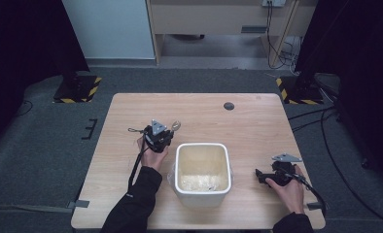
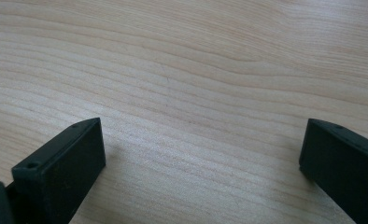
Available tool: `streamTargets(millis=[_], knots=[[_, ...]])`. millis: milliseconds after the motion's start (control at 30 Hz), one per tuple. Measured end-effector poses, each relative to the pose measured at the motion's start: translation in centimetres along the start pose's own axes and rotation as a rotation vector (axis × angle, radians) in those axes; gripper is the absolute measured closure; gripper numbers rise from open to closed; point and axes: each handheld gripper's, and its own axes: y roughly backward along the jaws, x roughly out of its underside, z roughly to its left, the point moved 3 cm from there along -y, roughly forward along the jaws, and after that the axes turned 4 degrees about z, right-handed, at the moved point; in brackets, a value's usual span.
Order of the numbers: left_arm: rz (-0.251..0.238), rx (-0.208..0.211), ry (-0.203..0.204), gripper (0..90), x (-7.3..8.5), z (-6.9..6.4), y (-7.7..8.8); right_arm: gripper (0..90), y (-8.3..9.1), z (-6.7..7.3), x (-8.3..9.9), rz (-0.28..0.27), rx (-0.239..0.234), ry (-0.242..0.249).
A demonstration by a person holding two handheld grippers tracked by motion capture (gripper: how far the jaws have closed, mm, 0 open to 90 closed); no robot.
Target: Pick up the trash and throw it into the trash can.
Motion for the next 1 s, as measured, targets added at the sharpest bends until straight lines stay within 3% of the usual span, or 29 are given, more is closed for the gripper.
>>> streamTargets(millis=[267,533,800,1000], knots=[[-0.113,0.017,-0.001,79.5,-1.1,0.4,4.1,0.5,0.0,0.0,0.0,0.000,0.000,0.000],[-0.196,0.048,-0.003,79.5,-2.2,-0.3,6.8,0.5,0.0,0.0,0.0,0.000,0.000,0.000],[-0.251,0.088,-0.017,79.5,-3.4,-1.7,8.7,0.5,0.0,0.0,0.0,0.000,0.000,0.000],[-0.297,0.133,-0.046,79.5,-4.3,-3.5,10.1,0.5,0.0,0.0,0.0,0.000,0.000,0.000]])
